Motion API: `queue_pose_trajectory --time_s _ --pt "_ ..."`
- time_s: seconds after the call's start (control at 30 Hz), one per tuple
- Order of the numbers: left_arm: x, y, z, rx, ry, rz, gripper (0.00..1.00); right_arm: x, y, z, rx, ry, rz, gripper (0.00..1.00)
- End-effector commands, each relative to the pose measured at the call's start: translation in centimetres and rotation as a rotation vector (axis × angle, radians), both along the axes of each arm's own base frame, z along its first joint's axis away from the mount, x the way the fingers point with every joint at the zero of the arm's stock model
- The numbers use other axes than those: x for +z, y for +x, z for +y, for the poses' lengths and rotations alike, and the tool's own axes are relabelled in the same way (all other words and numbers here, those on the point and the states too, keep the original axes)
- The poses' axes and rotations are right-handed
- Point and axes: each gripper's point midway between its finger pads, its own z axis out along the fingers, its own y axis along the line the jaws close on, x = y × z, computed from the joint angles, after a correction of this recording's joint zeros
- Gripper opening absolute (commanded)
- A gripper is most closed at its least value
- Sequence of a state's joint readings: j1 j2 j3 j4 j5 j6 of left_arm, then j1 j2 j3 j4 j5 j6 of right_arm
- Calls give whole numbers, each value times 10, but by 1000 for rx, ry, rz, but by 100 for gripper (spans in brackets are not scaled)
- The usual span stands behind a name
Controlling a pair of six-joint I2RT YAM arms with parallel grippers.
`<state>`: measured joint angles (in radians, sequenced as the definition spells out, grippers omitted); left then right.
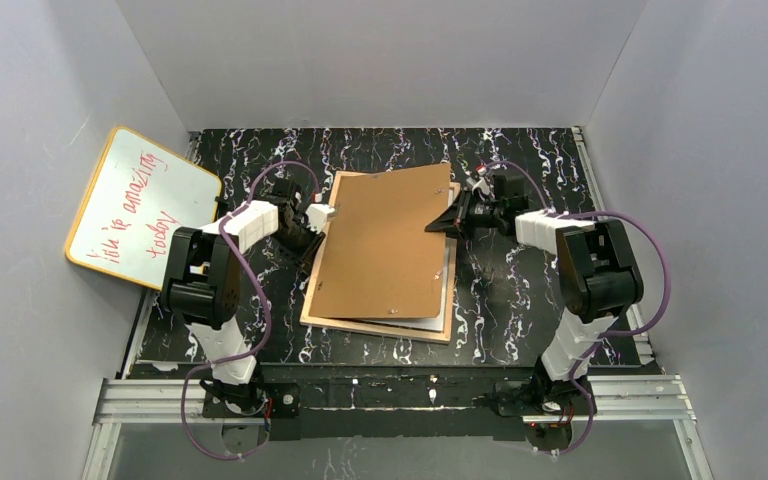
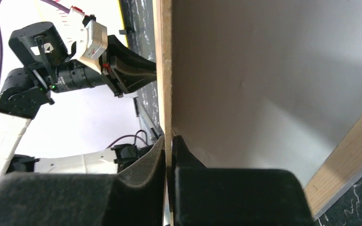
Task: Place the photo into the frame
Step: Place the photo frame item in the photo frame.
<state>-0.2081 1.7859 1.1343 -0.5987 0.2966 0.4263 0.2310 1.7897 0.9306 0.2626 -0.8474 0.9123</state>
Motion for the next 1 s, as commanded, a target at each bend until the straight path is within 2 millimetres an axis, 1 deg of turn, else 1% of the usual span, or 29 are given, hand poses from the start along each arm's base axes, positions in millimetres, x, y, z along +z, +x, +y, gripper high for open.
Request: queue_pose_trajectory --time_s 0.0,0.07,0.2,0.27,0.3,0.33,0.37,0.4,0.6,0.77,0.83,0.9,0.97 --pt "13 -32 -12 -33 -60 80 22 -8 5 11 58 -162 -61 18" --pt "18 -26 -9 -14 -54 61 21 -12 5 12 59 -207 -55 26" --pt "33 -13 -3 44 -76 16 20 -18 3 17 89 -298 -61 49" --pt "42 -6 0 69 -84 -8 20 -22 4 15 91 -369 -58 59" --pt "46 -3 1 79 -91 -19 20 -23 5 13 89 -405 -58 66" --pt "50 -1 3 86 -95 -27 21 -24 4 9 86 -446 -51 79" --pt "52 1 5 93 -99 -31 21 -20 8 6 77 -479 -66 95" --pt "56 3 6 98 -101 -37 22 -18 9 2 70 -512 -71 98" --pt "59 7 13 108 -102 -29 23 -2 9 -26 41 -702 -97 99" --pt "58 9 14 119 -111 -18 24 9 10 -47 14 -816 -106 99" --pt "58 9 13 123 -118 -14 25 18 14 -54 -1 -863 -114 99" --pt "57 9 11 128 -128 -5 28 34 18 -52 -27 -840 -160 99" --pt "56 8 8 141 -142 9 33 48 21 -41 -72 -742 -215 99"
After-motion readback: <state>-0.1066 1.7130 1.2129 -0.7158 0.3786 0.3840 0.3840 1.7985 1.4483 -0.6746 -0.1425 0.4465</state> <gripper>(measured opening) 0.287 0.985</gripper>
